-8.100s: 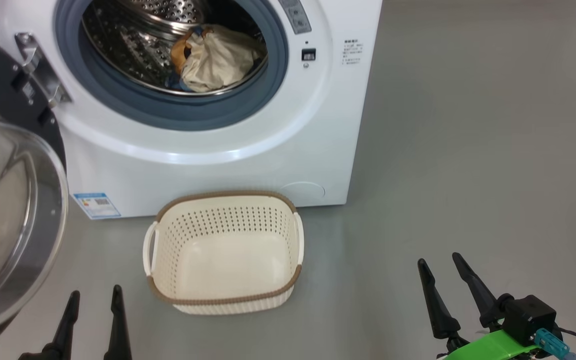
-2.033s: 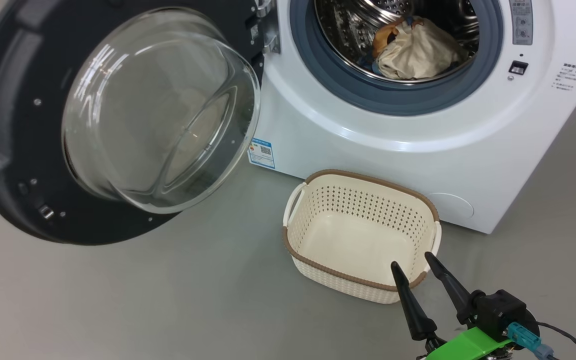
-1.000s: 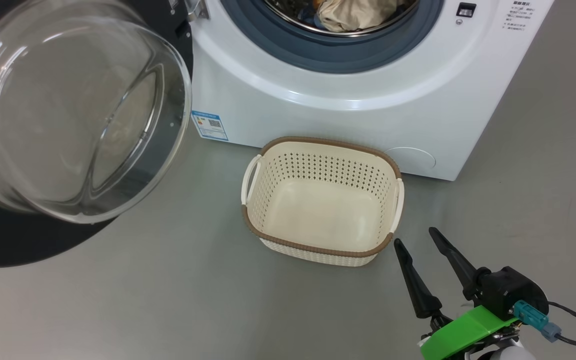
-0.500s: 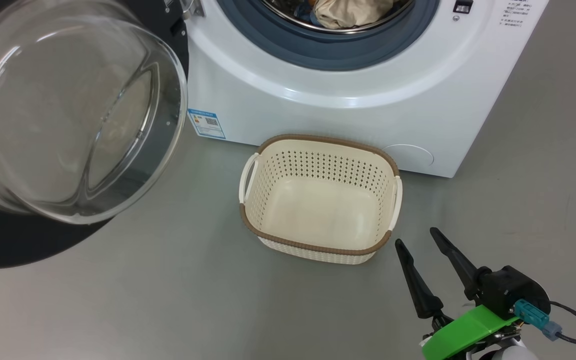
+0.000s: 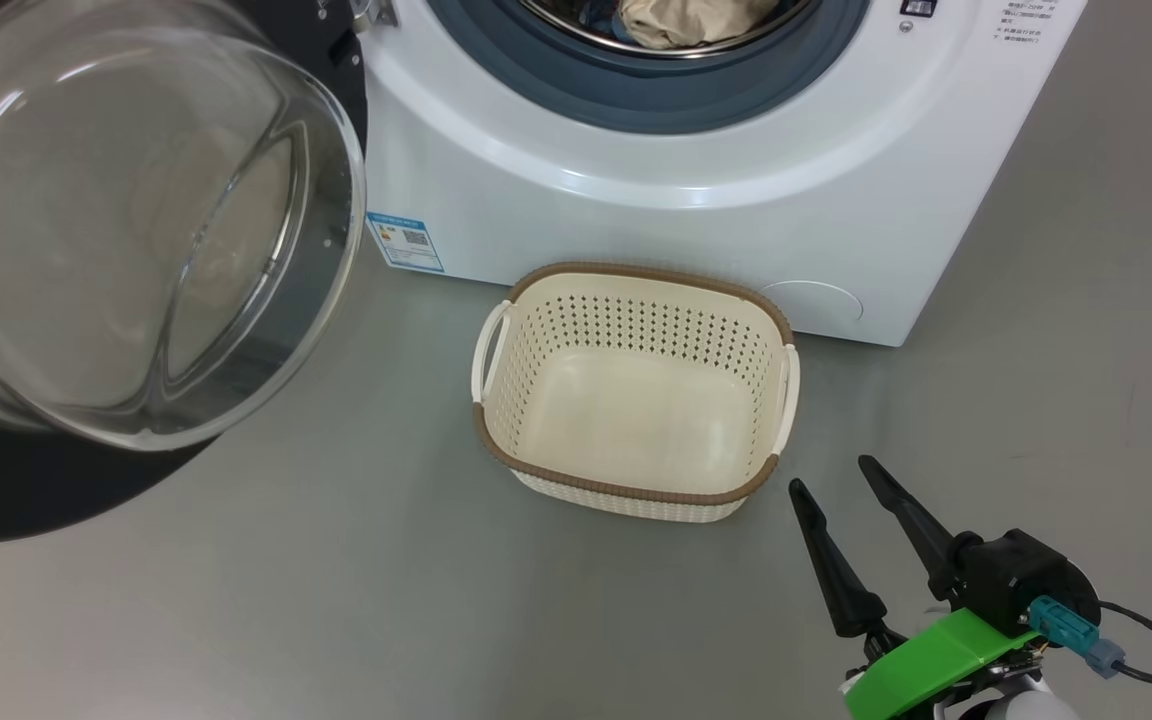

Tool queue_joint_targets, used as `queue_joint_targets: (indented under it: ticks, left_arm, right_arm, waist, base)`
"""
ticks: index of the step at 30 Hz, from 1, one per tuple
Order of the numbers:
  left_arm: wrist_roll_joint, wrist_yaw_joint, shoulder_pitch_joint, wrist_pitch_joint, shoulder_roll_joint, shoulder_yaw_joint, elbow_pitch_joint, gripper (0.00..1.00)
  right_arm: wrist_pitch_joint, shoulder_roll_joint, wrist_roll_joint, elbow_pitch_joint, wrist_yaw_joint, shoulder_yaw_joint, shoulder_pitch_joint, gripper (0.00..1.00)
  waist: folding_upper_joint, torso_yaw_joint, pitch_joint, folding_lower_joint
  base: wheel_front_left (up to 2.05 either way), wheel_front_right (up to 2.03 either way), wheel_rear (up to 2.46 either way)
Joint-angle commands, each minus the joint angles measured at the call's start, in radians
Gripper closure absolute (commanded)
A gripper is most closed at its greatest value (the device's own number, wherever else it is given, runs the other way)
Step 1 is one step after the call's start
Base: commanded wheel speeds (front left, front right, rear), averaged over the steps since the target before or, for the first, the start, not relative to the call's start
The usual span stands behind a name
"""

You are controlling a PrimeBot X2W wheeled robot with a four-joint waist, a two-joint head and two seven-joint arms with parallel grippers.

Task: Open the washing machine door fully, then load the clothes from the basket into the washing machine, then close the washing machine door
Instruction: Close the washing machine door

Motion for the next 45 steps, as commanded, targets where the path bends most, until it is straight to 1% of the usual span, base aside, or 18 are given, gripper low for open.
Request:
queue_joint_targets:
  ticks: [1, 14, 23, 30, 34, 39, 40, 43, 44, 45]
  left_arm:
    - [-0.011, -0.012, -0.002, 0.018, 0.056, 0.012, -0.031, 1.0]
    - [-0.054, -0.024, 0.035, 0.184, 0.03, -0.021, -0.095, 1.0]
    - [-0.084, -0.012, 0.079, 0.335, 0.021, -0.058, -0.166, 1.0]
    - [-0.146, 0.022, 0.136, 0.473, -0.006, -0.066, -0.254, 1.0]
    - [-0.177, 0.052, 0.173, 0.547, -0.025, -0.077, -0.321, 1.0]
    - [-0.231, 0.101, 0.218, 0.647, -0.061, -0.094, -0.426, 1.0]
    - [-0.231, 0.101, 0.218, 0.647, -0.061, -0.094, -0.426, 1.0]
    - [-0.261, 0.131, 0.246, 0.696, -0.09, -0.108, -0.497, 1.0]
    - [-0.278, 0.144, 0.262, 0.714, -0.115, -0.115, -0.546, 1.0]
    - [-0.285, 0.148, 0.269, 0.722, -0.127, -0.118, -0.57, 1.0]
  right_arm:
    - [0.0, 0.0, 0.01, -0.029, 0.002, 0.029, -0.028, 0.0]
    - [0.01, -0.002, 0.019, -0.023, 0.002, 0.029, -0.024, 0.0]
    - [0.011, 0.002, 0.028, -0.015, 0.002, 0.029, -0.018, 0.0]
    - [0.006, 0.006, 0.043, 0.002, 0.002, 0.031, -0.015, 0.0]
    - [0.002, 0.009, 0.054, 0.014, 0.002, 0.034, -0.015, 0.0]
    - [-0.003, 0.013, 0.062, 0.025, 0.002, 0.039, -0.012, 0.0]
    - [-0.003, 0.013, 0.062, 0.025, 0.002, 0.039, -0.012, 0.0]
    - [-0.006, 0.015, 0.066, 0.033, 0.002, 0.042, -0.014, 0.0]
    - [-0.008, 0.016, 0.069, 0.038, 0.002, 0.045, -0.015, 0.0]
    - [-0.009, 0.017, 0.071, 0.04, 0.002, 0.047, -0.017, 0.0]
  waist:
    - [-0.0001, -0.001, 0.001, 0.0]
    - [-0.0001, 0.003, -0.002, 0.0]
    - [-0.0001, 0.02, -0.009, 0.0]
    - [-0.0001, 0.035, -0.018, 0.0]
    - [-0.0001, 0.04, -0.024, 0.0]
    - [-0.0001, 0.047, -0.029, 0.0]
    - [-0.0001, 0.047, -0.029, 0.0]
    - [-0.0001, 0.051, -0.03, 0.0]
    - [-0.0001, 0.053, -0.031, 0.0]
    - [-0.0001, 0.053, -0.031, 0.0]
  base:
    - [0.0, 0.0, 0.0]
    - [0.0, 0.0, 0.0]
    - [0.0, 0.0, 0.0]
    - [0.0, 0.0, 0.0]
    - [0.0, 0.0, 0.0]
    - [0.0, 0.0, 0.0]
    - [0.0, 0.0, 0.0]
    - [0.0, 0.0, 0.0]
    - [0.0, 0.0, 0.0]
    - [0.0, 0.0, 0.0]
